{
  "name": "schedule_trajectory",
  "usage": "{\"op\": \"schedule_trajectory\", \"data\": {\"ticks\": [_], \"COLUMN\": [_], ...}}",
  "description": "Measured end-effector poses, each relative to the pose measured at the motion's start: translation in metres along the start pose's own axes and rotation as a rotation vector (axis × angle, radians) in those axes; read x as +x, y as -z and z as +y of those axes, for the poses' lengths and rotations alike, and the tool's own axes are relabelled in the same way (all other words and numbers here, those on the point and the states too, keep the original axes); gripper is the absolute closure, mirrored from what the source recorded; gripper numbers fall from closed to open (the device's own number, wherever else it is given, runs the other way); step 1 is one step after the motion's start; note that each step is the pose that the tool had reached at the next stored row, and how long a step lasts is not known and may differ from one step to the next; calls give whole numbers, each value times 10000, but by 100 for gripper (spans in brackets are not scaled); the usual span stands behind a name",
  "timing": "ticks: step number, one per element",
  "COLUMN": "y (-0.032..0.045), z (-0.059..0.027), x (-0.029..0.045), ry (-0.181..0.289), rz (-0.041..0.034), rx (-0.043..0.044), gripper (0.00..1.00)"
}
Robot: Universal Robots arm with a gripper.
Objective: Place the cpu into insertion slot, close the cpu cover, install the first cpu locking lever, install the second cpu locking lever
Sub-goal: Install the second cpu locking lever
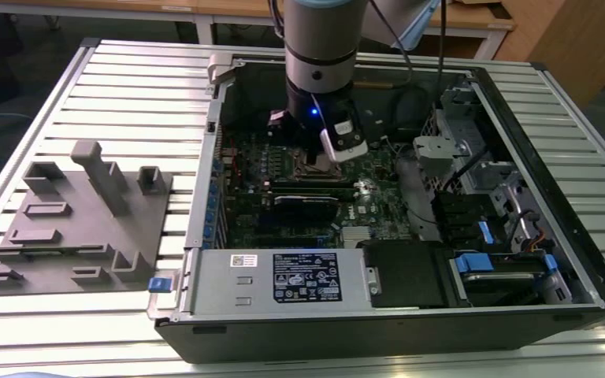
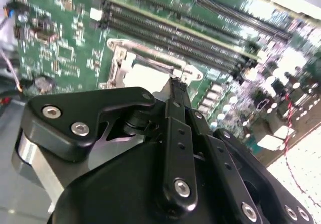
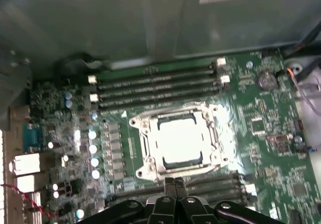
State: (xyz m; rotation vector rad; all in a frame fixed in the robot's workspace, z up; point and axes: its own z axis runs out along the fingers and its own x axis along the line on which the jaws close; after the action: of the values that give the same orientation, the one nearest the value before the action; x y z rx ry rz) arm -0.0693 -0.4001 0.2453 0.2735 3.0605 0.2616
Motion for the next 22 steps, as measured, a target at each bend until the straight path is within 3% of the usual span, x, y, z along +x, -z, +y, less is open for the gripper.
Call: {"op": "schedule_trajectory", "data": {"ticks": [3, 16, 22], "y": [-25, -248, -268], "z": [-5, -50, -57], "x": [0, 10, 17], "ry": [-48, -102, -103], "rz": [-34, -47, -48], "rx": [99, 120, 121], "gripper": [89, 89, 89]}}
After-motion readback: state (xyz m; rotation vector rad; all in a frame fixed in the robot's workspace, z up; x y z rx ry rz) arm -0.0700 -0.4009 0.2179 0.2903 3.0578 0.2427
